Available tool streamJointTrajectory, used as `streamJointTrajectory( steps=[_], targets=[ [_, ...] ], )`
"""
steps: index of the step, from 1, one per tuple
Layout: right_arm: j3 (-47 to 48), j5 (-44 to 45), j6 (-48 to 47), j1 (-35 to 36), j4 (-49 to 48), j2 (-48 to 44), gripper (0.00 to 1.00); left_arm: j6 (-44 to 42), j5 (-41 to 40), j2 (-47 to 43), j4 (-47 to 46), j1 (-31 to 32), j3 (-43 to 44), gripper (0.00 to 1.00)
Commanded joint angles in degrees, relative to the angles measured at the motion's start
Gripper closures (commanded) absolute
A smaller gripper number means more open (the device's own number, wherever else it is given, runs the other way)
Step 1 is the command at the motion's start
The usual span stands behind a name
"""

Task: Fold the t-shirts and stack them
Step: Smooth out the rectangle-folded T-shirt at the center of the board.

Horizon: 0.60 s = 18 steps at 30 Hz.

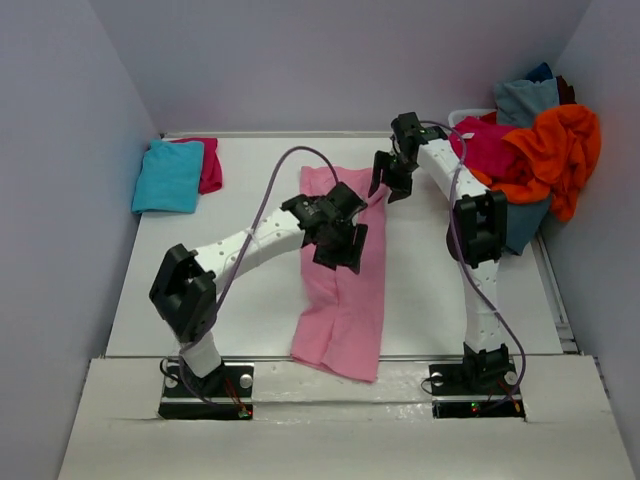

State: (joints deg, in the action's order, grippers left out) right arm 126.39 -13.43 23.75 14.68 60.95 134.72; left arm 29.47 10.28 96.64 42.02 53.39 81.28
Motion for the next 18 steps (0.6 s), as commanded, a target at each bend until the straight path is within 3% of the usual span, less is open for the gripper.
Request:
streamJointTrajectory(
  steps=[1,8,18],
  targets=[
    [-2.02,-1.42,-0.2,1.49,0.05,-5.86,0.34,-0.73,-5.89,4.51,1.57,-8.81,5.99,0.32],
    [-7.63,-2.82,0.68,3.69,-0.21,-10.69,0.34,-3.98,-4.58,13.12,-1.06,-18.04,15.22,0.32],
    [-18.18,-5.29,1.3,7.64,-2.5,-16.15,0.34,-5.3,-1.41,22.97,-2.99,-22.09,21.82,0.33]
  ],
)
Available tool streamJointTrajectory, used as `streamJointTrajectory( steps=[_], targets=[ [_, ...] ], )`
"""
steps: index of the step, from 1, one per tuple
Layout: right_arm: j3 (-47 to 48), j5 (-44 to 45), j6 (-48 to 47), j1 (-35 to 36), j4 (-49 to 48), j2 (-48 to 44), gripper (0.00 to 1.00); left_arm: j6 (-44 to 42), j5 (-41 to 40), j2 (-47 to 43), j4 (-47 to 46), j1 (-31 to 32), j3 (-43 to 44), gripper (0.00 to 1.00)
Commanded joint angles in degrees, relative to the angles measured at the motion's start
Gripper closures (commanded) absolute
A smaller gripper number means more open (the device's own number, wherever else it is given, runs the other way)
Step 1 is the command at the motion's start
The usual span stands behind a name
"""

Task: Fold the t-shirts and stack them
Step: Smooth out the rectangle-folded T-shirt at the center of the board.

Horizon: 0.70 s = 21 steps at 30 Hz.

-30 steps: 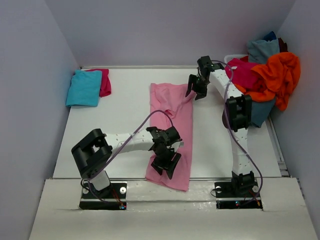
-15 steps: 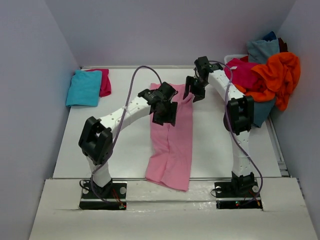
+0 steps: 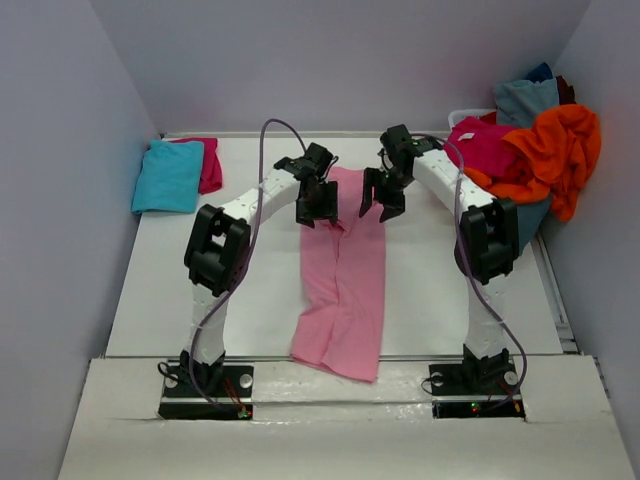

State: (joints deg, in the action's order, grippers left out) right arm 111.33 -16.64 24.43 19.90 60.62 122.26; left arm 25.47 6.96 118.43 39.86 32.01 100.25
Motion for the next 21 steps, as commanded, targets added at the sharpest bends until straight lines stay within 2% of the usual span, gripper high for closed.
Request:
streamJointTrajectory(
  steps=[1,7,13,21],
  targets=[
    [-5.14,-2.08,0.88,2.42,-2.61,-4.13,0.34,-1.3,2.26,1.54,-1.09,-1.24,3.11,0.33],
    [-12.18,-4.45,2.47,4.09,-6.12,-6.33,0.36,-1.57,4.72,4.35,-1.54,-2.83,5.92,0.33],
    [-15.7,-4.45,3.08,4.62,-7.36,-7.91,0.4,-1.57,5.17,6.02,-2.15,-3.97,8.12,0.33],
    [-19.3,-4.89,3.35,5.15,-8.5,-9.66,0.42,-1.04,9.55,8.39,-4.7,-5.02,9.09,0.33]
  ],
)
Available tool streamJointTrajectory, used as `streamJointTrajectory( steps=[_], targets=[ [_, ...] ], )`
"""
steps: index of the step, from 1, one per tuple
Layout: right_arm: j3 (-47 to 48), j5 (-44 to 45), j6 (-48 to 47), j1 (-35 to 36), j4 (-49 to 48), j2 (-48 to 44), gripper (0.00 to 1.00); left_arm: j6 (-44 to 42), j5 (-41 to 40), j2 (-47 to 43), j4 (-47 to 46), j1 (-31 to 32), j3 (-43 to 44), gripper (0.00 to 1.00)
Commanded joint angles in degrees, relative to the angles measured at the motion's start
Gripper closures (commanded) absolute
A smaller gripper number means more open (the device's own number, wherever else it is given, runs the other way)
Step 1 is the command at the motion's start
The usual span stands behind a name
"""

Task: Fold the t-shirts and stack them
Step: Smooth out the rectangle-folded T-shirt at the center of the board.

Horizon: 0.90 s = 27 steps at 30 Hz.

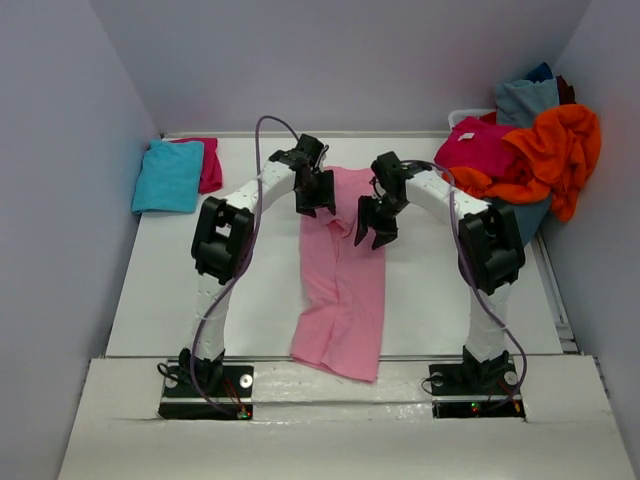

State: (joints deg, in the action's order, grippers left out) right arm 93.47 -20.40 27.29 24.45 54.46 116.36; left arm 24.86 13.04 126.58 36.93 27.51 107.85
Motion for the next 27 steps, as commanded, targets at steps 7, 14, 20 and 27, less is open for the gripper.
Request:
streamJointTrajectory(
  steps=[7,14,20,27],
  targets=[
    [-7.25,-1.75,0.66,0.6,-4.09,-6.58,0.43,2.2,9.46,-2.39,-7.3,-2.19,-5.19,0.33],
    [-8.13,-1.83,0.75,0.6,-4.53,-6.41,0.43,3.0,10.17,-6.78,-10.29,-3.86,-12.92,0.33],
    [-6.55,-1.83,0.49,1.13,-3.83,-5.09,0.43,3.61,12.71,-8.02,-13.28,-4.92,-15.83,0.33],
    [-6.28,-0.78,0.75,1.13,-3.57,-5.0,0.43,3.26,16.49,-8.02,-15.57,-4.92,-13.82,0.33]
  ],
)
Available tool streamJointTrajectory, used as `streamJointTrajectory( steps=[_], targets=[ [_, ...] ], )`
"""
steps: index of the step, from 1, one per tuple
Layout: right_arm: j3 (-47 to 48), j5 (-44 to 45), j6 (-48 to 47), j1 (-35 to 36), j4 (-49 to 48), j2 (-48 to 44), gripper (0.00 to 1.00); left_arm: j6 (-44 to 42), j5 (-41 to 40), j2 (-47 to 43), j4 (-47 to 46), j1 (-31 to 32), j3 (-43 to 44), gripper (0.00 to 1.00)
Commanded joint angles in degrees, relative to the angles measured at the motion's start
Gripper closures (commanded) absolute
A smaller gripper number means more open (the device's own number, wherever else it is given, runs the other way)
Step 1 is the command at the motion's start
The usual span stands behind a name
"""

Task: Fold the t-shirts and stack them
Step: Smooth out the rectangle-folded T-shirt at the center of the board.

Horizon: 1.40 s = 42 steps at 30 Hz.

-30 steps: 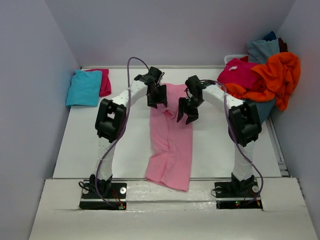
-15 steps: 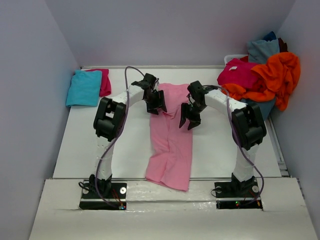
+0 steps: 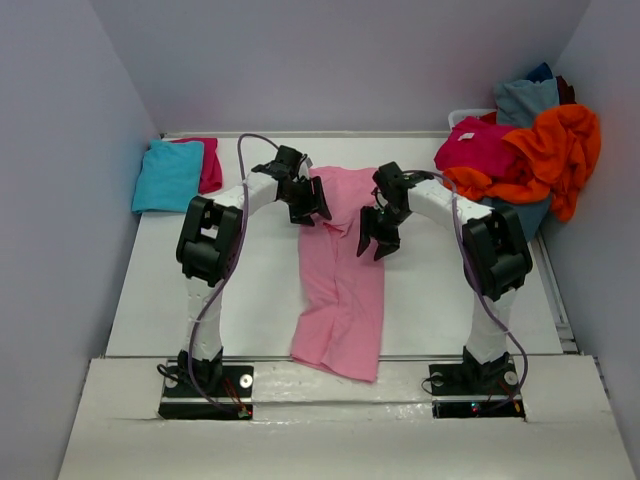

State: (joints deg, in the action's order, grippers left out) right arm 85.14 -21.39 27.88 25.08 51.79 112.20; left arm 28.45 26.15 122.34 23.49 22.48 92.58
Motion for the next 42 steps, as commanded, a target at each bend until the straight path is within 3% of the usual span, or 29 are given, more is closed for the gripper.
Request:
streamJointTrajectory(
  steps=[1,5,10,11,13,28,42],
  targets=[
    [2.04,0.12,0.25,0.5,-1.51,-1.02,0.43,-0.84,3.73,-3.69,-1.95,0.11,1.9,0.34],
    [2.39,1.08,1.21,0.5,-2.4,0.12,0.46,-0.94,4.08,-3.34,-1.6,0.11,3.05,0.33],
    [2.75,0.47,1.83,0.5,-3.27,3.02,0.75,0.03,5.31,-3.17,-2.48,0.11,2.79,0.33],
    [2.49,0.56,1.92,0.5,-3.54,3.02,0.85,0.2,5.49,-3.08,-2.48,0.11,2.79,0.34],
    [1.96,1.0,1.65,0.5,-3.54,3.11,0.93,0.47,5.58,-2.99,-2.65,0.11,2.7,0.33],
    [-2.79,0.91,1.65,0.5,-6.18,2.23,0.93,-0.5,1.8,-7.2,-1.6,-0.42,-3.53,0.33],
    [-3.67,1.08,1.56,0.5,-6.53,2.32,0.93,1.25,8.56,-6.68,-7.92,-3.14,-7.32,0.34]
  ],
)
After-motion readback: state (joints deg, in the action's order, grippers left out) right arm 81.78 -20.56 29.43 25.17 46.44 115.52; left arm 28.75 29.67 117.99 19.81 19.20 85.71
